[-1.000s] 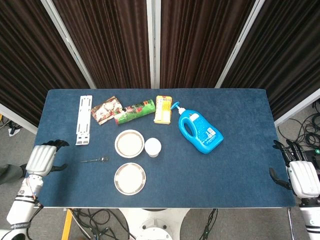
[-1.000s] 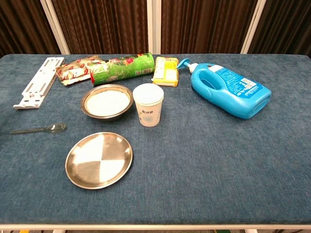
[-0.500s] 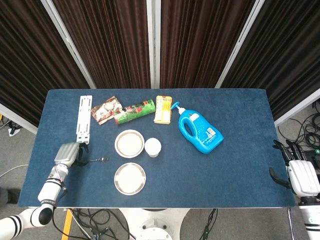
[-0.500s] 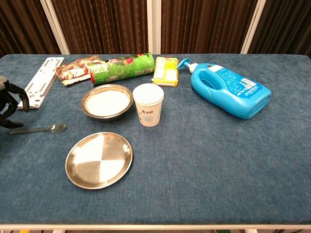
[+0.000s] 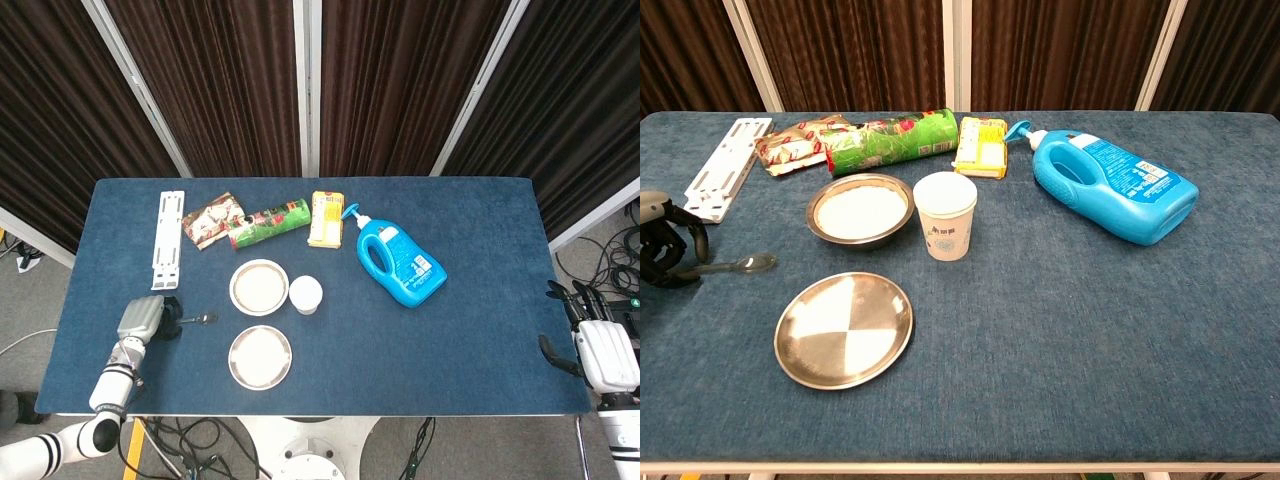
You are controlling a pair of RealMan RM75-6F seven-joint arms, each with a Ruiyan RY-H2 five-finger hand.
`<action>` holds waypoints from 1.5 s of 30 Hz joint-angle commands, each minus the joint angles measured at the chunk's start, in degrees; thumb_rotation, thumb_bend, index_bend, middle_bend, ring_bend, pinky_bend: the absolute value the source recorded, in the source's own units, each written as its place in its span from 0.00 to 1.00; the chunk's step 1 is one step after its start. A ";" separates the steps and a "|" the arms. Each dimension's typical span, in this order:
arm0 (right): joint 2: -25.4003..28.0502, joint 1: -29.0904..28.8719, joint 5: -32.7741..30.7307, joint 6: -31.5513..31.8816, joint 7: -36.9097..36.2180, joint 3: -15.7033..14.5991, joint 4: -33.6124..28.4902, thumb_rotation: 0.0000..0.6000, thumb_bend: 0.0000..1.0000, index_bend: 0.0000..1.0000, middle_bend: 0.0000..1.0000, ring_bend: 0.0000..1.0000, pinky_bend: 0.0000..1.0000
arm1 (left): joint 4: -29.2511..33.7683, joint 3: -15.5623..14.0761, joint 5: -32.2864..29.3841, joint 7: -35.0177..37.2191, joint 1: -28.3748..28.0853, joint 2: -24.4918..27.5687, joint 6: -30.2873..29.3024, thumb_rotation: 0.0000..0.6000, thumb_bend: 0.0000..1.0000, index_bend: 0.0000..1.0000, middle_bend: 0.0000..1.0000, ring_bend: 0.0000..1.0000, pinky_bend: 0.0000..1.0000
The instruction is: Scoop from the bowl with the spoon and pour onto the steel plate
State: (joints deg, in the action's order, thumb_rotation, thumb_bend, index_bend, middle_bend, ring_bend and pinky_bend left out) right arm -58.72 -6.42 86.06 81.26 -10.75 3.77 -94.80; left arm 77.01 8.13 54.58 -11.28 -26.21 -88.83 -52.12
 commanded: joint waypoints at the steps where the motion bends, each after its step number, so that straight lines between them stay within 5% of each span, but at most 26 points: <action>1: -0.03 0.04 -0.07 -0.02 -0.03 -0.04 0.03 1.00 0.31 0.09 0.22 0.00 0.00 | 0.01 0.04 -0.47 -0.08 -0.10 -0.05 0.08 1.00 0.37 0.57 0.89 0.87 1.00; 33: -0.17 0.04 -0.82 -0.71 -0.49 -0.23 0.43 1.00 0.31 0.09 0.22 0.00 0.00 | 1.40 -0.35 -7.45 -2.74 -2.48 0.88 2.13 1.00 0.39 0.53 0.90 0.88 1.00; 45: -0.03 0.17 -0.60 -0.46 -0.41 -0.32 0.13 1.00 0.30 0.09 0.22 0.00 0.00 | 1.04 -1.33 -5.88 -1.93 -2.06 0.75 1.24 1.00 0.43 0.61 0.92 0.89 1.00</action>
State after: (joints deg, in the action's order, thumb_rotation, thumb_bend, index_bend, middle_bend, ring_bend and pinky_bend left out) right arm -58.75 -6.26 85.46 80.81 -11.16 3.45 -94.67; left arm 78.04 6.89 48.59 -13.27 -28.30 -88.16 -50.95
